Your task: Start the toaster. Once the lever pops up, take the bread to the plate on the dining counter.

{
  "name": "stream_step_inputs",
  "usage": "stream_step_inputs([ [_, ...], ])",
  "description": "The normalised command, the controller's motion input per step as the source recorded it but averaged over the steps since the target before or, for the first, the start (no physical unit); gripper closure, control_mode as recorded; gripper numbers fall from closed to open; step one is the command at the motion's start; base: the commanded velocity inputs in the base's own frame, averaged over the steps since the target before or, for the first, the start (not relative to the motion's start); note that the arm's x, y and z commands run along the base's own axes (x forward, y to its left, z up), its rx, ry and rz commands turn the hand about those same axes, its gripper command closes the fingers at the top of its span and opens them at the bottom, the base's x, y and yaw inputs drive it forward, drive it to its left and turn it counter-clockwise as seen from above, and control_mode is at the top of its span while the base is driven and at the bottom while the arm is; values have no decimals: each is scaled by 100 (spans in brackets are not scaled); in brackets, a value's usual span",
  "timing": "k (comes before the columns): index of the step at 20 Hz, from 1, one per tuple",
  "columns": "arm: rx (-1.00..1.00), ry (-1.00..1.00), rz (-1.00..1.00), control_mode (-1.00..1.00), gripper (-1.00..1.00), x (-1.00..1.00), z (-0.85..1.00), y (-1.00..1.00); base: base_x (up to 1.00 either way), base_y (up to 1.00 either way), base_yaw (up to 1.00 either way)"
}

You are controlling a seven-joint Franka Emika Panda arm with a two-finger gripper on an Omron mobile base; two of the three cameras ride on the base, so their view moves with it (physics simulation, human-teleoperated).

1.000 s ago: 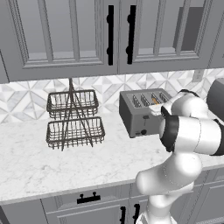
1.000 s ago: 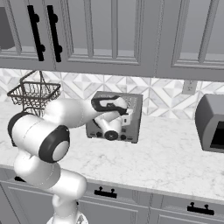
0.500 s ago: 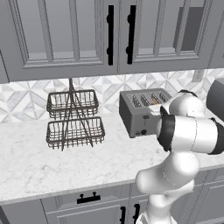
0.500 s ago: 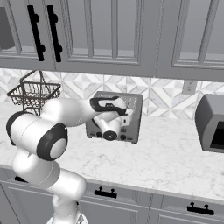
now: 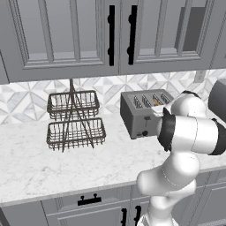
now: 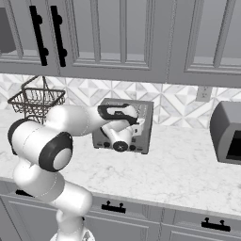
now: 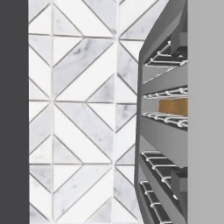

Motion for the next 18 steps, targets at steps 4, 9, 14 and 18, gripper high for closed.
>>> stream_step_inputs([
  [4, 0, 0, 0, -100, -100, 0, 0, 0, 0, 0, 0],
  [9, 0, 0, 0, -100, -100, 0, 0, 0, 0, 0, 0],
  [14, 0, 0, 0, -100, -100, 0, -2, 0, 0, 0, 0],
  [18, 0, 0, -1, -100, -100, 0, -3, 0, 0, 0, 0],
])
